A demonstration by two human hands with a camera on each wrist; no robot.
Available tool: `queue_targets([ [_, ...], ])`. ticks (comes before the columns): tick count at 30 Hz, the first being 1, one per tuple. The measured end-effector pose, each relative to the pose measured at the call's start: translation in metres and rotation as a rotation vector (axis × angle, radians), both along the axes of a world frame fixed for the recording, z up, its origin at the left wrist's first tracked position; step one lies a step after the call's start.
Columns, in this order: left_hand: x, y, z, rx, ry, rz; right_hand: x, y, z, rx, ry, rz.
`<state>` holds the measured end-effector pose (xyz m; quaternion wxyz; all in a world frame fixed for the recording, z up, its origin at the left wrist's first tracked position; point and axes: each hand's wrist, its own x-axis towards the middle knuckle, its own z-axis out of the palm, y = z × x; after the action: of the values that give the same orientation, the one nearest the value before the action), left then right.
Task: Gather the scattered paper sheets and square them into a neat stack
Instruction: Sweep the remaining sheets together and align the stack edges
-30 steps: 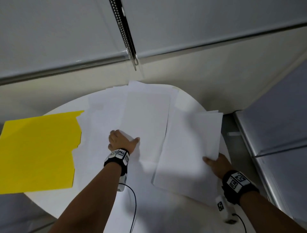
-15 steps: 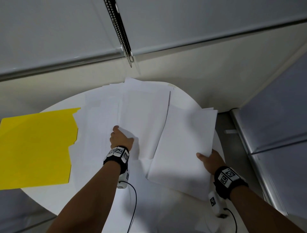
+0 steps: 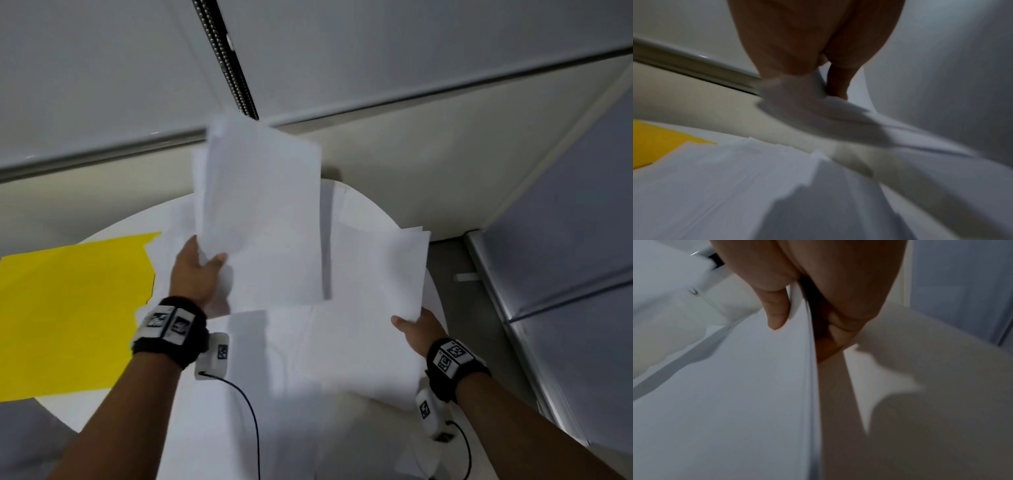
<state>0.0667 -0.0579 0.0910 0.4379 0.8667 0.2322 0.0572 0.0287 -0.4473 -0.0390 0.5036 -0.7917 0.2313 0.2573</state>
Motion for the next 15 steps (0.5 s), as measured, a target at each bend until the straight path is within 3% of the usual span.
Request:
queue_targets([
  [3, -0.009, 0.0, 0.014, -0.352, -0.122, -0.009, 0.0, 0.0, 0.001, 0.04, 0.006, -0.015],
  [5, -0.014, -0.016, 0.011, -0.473, -0.13, -0.066, -0.002, -0.001, 0.002, 0.092, 0.015, -0.037],
  [7, -0.022, -0.036, -0.01, -0.454, -0.034, -0.124, -0.002, -0.001, 0.002, 0.174, 0.006, -0.094],
  [10, -0.039, -0.068, -0.05, -0.318, 0.256, -0.162, -0.004, -0.001, 0.01, 0.387, 0.032, -0.248],
  [13, -0.057, -0.108, -0.08, -0.203, 0.379, -0.274, -0.007, -0.002, 0.017, 0.567, 0.099, -0.333],
  [15, -0.063, -0.128, -0.094, -0.133, 0.442, -0.341, -0.01, -0.001, 0.018, 0.549, 0.064, -0.309],
])
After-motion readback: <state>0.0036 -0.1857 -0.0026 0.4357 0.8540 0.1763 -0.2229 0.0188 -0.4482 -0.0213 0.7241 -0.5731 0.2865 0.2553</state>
